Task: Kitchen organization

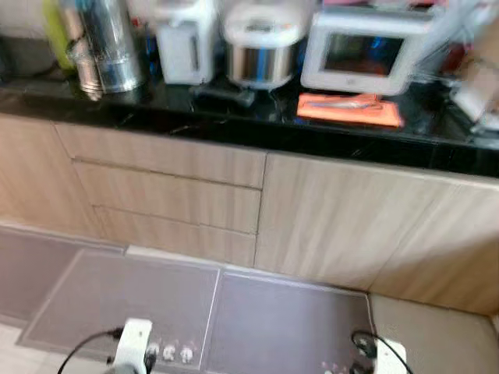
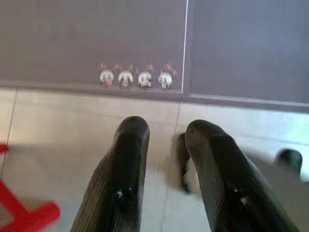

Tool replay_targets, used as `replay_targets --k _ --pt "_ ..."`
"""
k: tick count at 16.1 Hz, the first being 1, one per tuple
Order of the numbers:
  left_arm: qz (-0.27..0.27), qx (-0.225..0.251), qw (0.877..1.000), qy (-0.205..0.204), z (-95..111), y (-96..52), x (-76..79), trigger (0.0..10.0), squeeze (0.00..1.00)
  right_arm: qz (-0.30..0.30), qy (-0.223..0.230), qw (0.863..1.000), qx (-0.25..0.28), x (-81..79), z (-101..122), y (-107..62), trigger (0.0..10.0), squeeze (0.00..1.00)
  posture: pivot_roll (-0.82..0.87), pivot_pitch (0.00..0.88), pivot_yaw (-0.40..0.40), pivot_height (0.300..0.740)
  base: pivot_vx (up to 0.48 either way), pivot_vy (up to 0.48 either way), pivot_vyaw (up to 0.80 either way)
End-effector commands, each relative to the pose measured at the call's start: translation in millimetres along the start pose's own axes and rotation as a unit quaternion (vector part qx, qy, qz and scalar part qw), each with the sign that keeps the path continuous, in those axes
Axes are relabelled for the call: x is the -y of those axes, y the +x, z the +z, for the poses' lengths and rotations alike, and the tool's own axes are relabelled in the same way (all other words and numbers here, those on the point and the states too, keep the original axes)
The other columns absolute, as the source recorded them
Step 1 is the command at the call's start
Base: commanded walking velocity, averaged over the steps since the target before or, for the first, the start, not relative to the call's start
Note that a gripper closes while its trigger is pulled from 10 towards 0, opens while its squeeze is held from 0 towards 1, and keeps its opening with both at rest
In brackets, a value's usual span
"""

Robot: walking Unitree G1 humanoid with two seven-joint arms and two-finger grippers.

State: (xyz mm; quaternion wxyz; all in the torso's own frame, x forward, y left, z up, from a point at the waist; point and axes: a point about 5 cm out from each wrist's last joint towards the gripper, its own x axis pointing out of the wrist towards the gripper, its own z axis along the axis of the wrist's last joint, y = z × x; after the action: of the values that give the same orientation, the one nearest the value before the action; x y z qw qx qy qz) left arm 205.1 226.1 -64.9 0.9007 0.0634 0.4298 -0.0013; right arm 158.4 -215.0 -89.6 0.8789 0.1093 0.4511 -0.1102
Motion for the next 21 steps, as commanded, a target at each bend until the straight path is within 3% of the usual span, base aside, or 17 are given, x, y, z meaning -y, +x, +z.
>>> replay_targets --k 1,15,18,21 --pt "0.009 -0.001 1.0 0.004 -0.7 -1.1 -6.5 10.0 0.0 0.009 0.006 1.0 0.005 -8.3 4.1 1.9 10.0 0.0 0.18 0.0 -0.084 0.74 0.0 0.334 0.0" --pt "0.011 -0.002 1.0 0.013 -0.4 -1.4 -8.6 10.0 0.0 0.01 0.014 1.0 0.003 -11.0 1.0 1.7 10.0 0.0 0.19 0.0 -0.073 0.74 0.0 0.321 0.0" --pt "0.011 -0.002 1.0 0.014 -0.4 -1.4 -8.7 10.0 0.0 0.011 0.021 1.0 0.003 -11.4 0.5 1.6 10.0 0.0 0.19 0.0 -0.071 0.74 0.0 0.322 -0.73" --pt "0.011 -0.002 1.0 0.016 -0.5 -1.4 -8.6 10.0 0.0 0.009 0.02 1.0 0.006 -11.0 1.2 1.6 10.0 0.0 0.19 0.0 -0.072 0.74 0.0 0.321 0.0"
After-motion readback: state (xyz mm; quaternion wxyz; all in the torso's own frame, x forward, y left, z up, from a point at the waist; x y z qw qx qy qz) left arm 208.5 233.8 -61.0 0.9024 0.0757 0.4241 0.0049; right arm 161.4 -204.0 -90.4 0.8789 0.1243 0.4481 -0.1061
